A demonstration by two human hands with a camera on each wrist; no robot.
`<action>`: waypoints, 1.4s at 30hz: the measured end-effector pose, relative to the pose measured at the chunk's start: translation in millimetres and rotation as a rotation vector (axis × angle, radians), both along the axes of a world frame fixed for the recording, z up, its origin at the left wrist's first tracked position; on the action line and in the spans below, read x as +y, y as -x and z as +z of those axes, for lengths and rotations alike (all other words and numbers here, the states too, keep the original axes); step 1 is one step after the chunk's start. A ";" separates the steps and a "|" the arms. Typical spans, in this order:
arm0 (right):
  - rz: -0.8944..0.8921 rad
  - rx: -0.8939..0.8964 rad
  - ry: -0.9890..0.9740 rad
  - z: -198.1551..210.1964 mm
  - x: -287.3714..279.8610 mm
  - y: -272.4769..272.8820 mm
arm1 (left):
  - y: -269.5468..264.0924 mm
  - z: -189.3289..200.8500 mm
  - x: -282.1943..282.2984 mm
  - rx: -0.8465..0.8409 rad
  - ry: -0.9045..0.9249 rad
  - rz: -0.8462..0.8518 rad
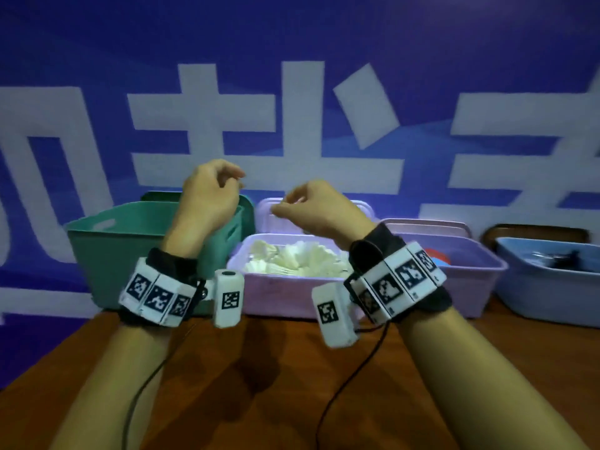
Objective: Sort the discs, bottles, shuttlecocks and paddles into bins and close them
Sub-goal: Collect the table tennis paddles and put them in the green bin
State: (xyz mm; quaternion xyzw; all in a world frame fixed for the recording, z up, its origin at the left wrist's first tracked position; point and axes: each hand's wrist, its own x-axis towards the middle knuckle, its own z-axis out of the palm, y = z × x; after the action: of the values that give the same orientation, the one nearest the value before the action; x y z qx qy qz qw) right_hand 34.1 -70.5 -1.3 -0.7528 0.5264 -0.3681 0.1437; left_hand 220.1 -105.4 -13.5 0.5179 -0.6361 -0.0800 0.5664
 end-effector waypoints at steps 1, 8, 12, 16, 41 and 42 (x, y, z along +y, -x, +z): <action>-0.046 0.006 -0.015 -4.3 16.3 30.2 | 28.8 -2.3 7.2 -0.015 0.005 -0.075; -0.314 0.014 -0.323 -54.8 111.7 213.3 | 235.7 -37.7 69.6 -0.246 -0.094 -0.565; -0.527 0.176 -0.516 -81.4 162.0 304.9 | 334.5 -64.2 95.6 -0.400 -0.157 -0.722; -0.743 0.248 -0.620 -110.3 193.9 379.2 | 420.2 -89.5 124.1 -0.536 -0.254 -0.797; -0.793 0.105 -0.762 -146.6 240.8 475.3 | 567.3 -177.4 130.5 -0.270 -1.003 -0.736; -0.793 0.109 -0.766 -146.6 239.4 475.7 | 565.1 -177.7 131.7 -0.250 -1.001 -0.748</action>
State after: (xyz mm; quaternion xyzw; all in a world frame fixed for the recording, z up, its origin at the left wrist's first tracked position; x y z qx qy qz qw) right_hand -441.6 169.0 -147.9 -0.4087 0.8726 -0.1367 0.2301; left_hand -345.0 26.3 -191.1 0.4680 -0.7209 -0.4989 0.1113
